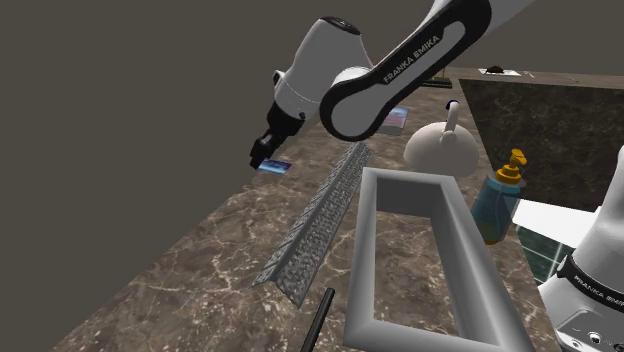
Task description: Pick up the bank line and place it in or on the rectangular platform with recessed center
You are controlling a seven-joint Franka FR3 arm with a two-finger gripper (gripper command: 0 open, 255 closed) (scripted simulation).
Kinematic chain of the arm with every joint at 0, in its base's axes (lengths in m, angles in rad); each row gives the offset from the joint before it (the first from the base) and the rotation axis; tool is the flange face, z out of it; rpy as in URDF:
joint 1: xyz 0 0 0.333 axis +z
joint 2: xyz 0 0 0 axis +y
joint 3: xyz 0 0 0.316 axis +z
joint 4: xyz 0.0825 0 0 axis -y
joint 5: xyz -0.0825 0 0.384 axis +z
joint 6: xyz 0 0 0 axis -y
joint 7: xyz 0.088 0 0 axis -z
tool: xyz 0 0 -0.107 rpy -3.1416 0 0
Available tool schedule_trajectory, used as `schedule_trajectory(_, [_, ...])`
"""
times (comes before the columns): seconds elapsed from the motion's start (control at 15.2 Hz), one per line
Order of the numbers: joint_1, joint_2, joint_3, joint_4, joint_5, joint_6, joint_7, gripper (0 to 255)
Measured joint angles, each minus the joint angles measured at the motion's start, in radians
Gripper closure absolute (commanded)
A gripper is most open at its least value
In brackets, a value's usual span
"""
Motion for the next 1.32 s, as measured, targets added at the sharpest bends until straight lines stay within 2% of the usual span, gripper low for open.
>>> schedule_trajectory(0.66, [-0.029, -0.074, 0.037, 0.042, 0.067, -0.114, -0.058, 255])
schedule_trajectory(1.32, [-0.037, -0.132, 0.053, 0.112, 0.11, -0.24, -0.089, 255])
